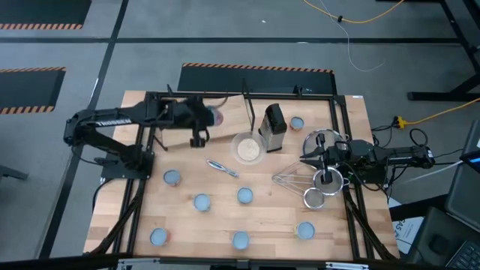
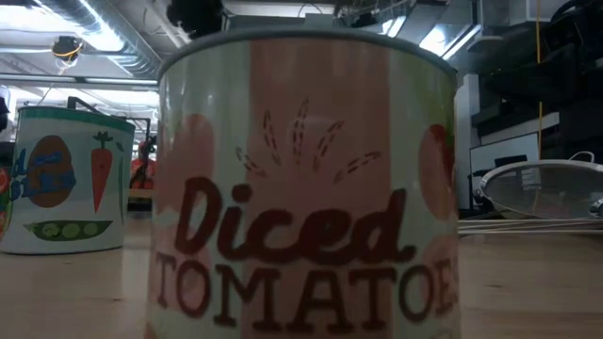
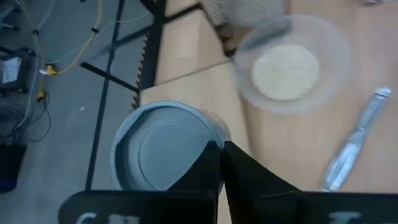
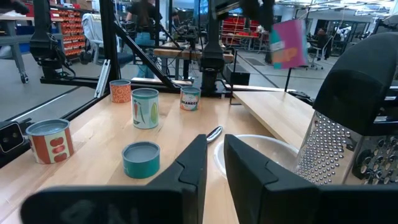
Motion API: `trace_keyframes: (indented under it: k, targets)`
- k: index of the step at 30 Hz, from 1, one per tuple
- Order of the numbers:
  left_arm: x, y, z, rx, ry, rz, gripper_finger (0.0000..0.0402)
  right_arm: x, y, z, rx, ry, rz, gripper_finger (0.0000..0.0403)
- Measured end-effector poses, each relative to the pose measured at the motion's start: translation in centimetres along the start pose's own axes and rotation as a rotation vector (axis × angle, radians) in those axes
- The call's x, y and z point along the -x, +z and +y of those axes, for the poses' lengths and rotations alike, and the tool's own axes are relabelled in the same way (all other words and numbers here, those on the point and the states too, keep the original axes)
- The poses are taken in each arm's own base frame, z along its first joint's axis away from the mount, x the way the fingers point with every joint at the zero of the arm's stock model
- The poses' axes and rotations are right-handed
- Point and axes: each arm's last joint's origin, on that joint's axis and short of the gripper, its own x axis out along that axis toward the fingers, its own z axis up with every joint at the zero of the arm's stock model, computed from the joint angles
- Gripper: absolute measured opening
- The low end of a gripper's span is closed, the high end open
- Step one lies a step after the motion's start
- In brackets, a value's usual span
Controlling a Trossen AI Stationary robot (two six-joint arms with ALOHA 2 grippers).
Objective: Pick and place cans onto a shelf
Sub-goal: Put the green can on the shelf
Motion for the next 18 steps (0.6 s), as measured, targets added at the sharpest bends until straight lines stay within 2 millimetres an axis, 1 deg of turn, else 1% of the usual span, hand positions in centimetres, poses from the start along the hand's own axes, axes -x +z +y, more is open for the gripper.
trace_keyframes:
  k: [5,8,12,18]
  targets:
    - [-0.3,0.0,3.3,0.012,0.030,-0.015,0.0002,0.0,0.0,0.0,0.002,0.000,0.000,0.0061]
    - [-1.2,0.3,4.9,0.008,0.027,0.001,0.0002,0.0,0.0,0.0,0.002,0.000,0.000,0.0061]
    - [-2.7,1.8,6.8,-0.008,0.030,0.001,0.0002,0.0,0.0,0.0,0.002,0.000,-0.001,0.0061]
    - [-6.1,4.5,9.3,-0.001,0.015,0.014,0.0002,0.0,0.0,0.0,0.000,0.000,0.000,0.0061]
